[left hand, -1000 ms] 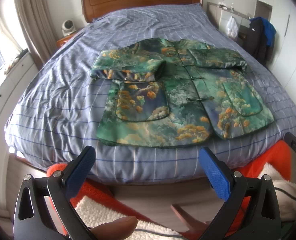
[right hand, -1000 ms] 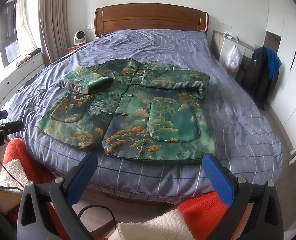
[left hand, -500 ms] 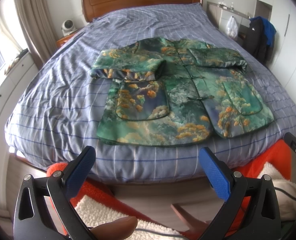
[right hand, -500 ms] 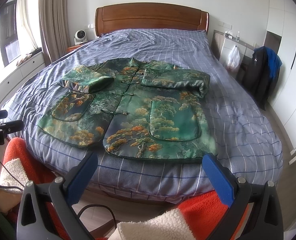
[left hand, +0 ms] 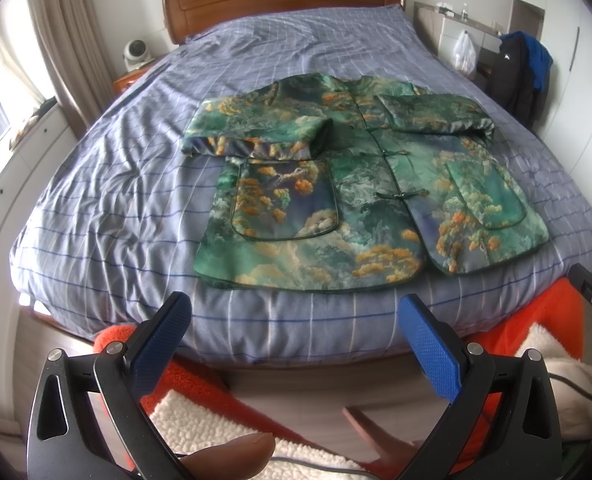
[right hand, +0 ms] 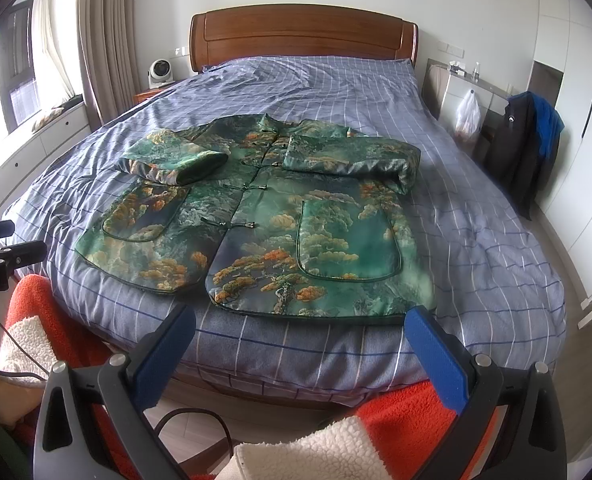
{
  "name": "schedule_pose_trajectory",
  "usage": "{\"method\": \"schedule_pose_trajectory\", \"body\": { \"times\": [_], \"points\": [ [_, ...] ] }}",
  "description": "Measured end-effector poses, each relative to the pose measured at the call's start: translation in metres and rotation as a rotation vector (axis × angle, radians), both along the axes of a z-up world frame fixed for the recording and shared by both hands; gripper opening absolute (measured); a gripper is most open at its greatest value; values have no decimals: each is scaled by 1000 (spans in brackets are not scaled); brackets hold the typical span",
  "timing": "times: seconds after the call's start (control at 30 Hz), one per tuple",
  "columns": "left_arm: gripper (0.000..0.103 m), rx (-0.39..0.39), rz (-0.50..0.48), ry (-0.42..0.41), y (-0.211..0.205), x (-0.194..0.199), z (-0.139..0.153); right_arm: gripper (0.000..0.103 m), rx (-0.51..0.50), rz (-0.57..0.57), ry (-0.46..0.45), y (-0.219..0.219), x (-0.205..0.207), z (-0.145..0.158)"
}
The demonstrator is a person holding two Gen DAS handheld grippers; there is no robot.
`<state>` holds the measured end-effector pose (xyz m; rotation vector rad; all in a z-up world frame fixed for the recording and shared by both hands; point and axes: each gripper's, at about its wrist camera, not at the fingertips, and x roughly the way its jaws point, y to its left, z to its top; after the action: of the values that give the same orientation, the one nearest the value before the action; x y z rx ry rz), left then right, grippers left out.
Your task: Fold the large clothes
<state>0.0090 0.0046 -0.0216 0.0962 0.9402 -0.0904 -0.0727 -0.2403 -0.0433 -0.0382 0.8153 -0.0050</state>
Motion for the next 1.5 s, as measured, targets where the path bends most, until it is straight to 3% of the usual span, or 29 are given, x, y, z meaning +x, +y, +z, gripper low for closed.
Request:
{"method": "schedule_pose_trajectory", "body": {
  "times": [0.7, 0.87, 1.2, 1.33, 1.43, 1.5],
  "points": [
    [103, 16, 1, -13, 4, -2, -3, 103, -1, 2, 4, 1, -1, -4],
    [103, -4, 8, 25, 7, 3, -9, 103, 0, 8, 15, 3, 2, -7],
    [103, 112, 23, 78, -2, 12, -28, 103, -6, -33, 22, -1, 8, -11],
    [103, 162, 19, 93, -6, 16, -39, 103, -64, -63, 33, -2, 13, -16],
    [103, 125, 26, 141, 2, 29, -50, 103, -52, -56, 56, -7, 16, -23],
    [102, 73, 44, 173, 14, 42, -56, 103, 44, -32, 80, -18, 19, -28]
  ]
}}
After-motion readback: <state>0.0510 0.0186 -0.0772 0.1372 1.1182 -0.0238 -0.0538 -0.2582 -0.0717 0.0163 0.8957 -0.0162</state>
